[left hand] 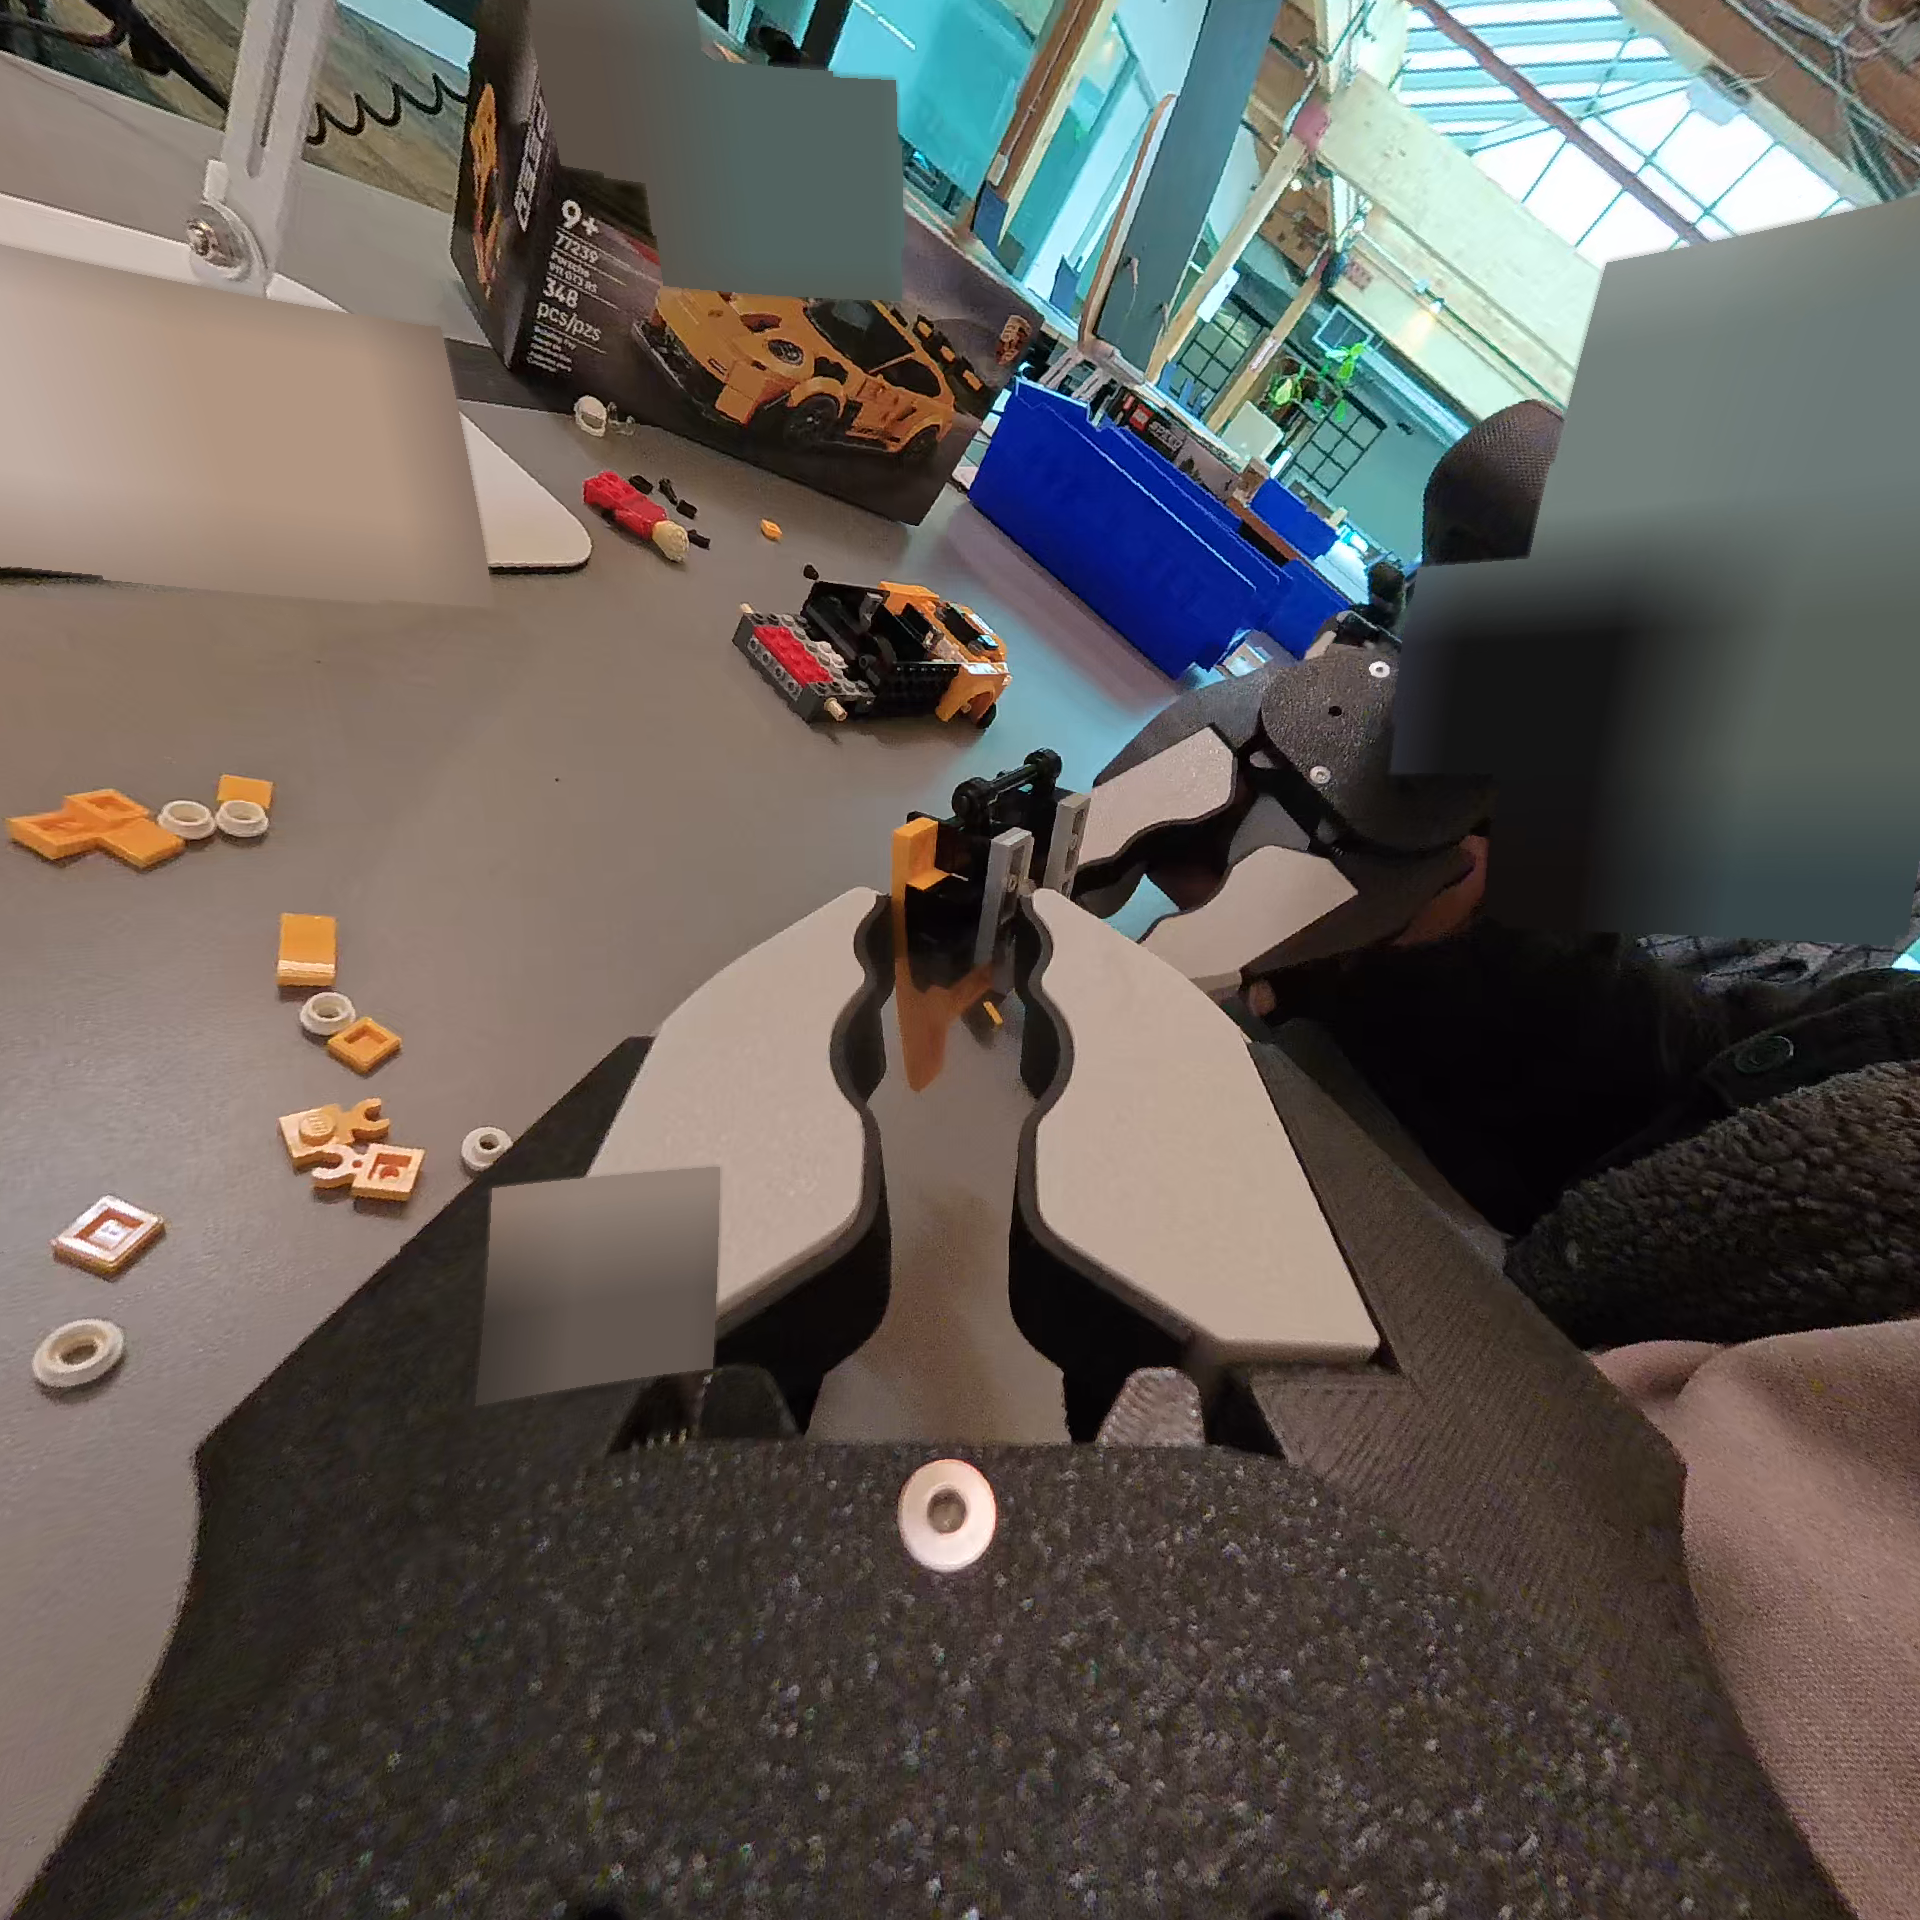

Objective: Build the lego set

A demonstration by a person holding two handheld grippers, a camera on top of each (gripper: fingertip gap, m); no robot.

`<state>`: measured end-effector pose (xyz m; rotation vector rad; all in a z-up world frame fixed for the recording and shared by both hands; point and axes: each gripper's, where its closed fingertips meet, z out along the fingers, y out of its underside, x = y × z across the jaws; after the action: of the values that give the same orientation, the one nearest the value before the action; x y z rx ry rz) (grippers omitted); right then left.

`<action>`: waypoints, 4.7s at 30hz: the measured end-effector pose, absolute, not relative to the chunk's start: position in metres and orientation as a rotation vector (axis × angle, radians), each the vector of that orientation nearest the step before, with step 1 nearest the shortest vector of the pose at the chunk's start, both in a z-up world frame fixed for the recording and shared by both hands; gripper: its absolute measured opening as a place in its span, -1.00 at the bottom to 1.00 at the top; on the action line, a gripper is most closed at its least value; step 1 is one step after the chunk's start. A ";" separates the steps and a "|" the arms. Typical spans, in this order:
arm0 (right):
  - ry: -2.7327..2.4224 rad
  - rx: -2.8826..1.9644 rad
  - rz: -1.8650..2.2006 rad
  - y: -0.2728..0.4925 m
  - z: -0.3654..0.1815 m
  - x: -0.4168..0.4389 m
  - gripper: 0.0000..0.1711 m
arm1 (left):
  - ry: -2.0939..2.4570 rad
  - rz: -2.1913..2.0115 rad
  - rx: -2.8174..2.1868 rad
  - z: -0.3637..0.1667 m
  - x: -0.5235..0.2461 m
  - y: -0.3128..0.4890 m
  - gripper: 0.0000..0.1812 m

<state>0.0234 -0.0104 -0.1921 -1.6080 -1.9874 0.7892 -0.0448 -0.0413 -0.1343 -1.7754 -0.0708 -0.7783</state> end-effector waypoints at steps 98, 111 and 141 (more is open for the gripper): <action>-2.292 -0.445 0.342 -0.059 -0.200 0.032 -0.77 | 0.819 -0.316 -1.995 -0.187 0.018 -0.073 -0.80; -2.178 -1.218 0.625 0.022 -0.197 0.050 -0.75 | 0.733 -0.263 -1.964 -0.179 0.008 -0.065 -0.82; -2.423 -0.001 0.033 -0.071 -0.133 0.015 -0.95 | 0.291 -1.014 -1.936 -0.142 0.031 -0.072 -0.78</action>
<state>0.0153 -0.0708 -0.1333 -0.0007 -2.4235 0.0327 0.0307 -0.0717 -0.1420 -1.9360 0.2907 -1.0139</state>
